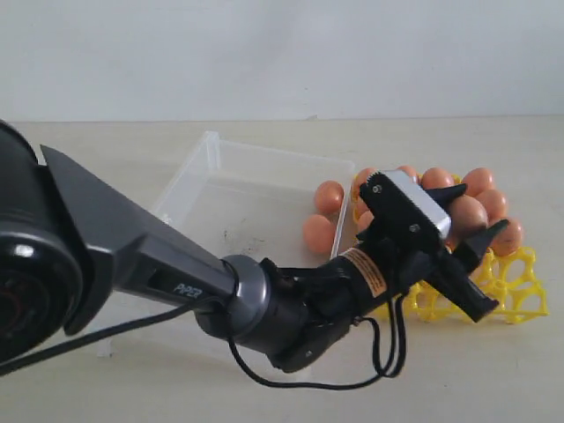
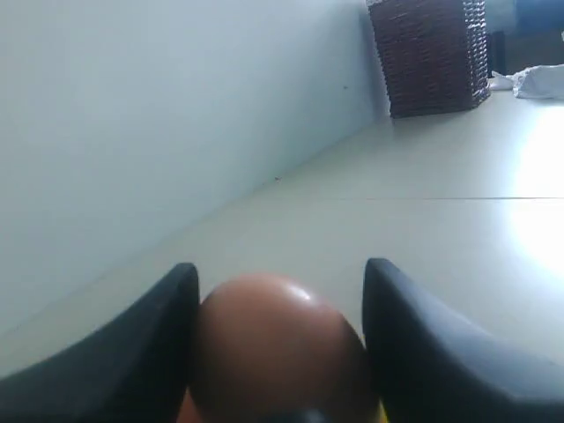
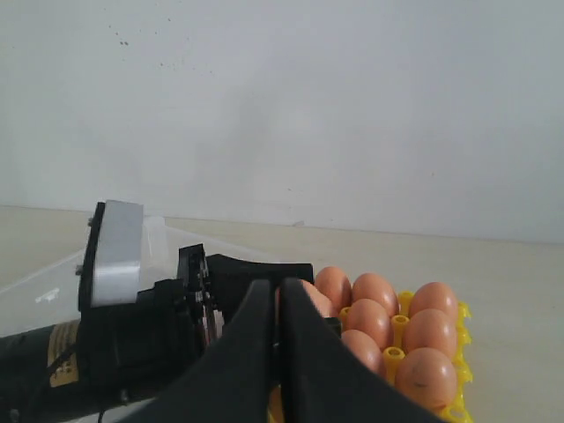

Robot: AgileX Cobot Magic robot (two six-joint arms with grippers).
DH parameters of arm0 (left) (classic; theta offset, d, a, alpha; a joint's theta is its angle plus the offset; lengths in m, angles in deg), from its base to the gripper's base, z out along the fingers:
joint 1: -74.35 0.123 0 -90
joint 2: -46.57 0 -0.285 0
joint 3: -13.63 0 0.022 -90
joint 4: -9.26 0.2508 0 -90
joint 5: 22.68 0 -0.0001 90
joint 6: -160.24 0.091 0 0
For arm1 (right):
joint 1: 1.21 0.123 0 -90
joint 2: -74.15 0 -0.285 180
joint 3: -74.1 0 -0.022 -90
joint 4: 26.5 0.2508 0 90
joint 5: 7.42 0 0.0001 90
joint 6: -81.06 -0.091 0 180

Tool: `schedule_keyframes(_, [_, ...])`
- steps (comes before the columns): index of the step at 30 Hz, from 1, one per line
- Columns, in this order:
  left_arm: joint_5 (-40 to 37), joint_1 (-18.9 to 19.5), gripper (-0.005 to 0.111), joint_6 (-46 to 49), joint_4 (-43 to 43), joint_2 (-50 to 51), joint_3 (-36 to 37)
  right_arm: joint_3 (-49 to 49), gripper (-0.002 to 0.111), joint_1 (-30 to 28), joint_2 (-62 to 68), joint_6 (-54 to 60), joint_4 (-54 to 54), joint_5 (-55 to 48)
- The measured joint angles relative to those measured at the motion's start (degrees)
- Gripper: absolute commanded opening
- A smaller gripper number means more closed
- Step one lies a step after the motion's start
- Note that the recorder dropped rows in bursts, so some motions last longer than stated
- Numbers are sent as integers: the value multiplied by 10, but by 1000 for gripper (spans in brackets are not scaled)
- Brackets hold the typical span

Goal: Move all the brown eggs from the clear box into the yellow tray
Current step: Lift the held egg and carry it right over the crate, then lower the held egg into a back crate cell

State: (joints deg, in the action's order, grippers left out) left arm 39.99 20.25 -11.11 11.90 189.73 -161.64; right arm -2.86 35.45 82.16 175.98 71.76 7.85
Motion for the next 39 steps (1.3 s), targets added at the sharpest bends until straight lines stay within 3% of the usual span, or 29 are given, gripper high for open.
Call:
schedule_keyframes(4, [20, 54, 4, -78, 125, 18, 1, 0, 0, 0, 0, 0, 0, 0])
schedule_keyframes(13, [41, 116, 4, -118, 414, 20, 1, 0, 0, 0, 0, 0, 0, 0])
schedule_keyframes(21, [56, 175, 4, -211, 562, 20, -18, 0, 0, 0, 0, 0, 0, 0])
schedule_keyframes(39, [61, 180, 4, -296, 625, 68, -116, 0, 0, 0, 0, 0, 0, 0])
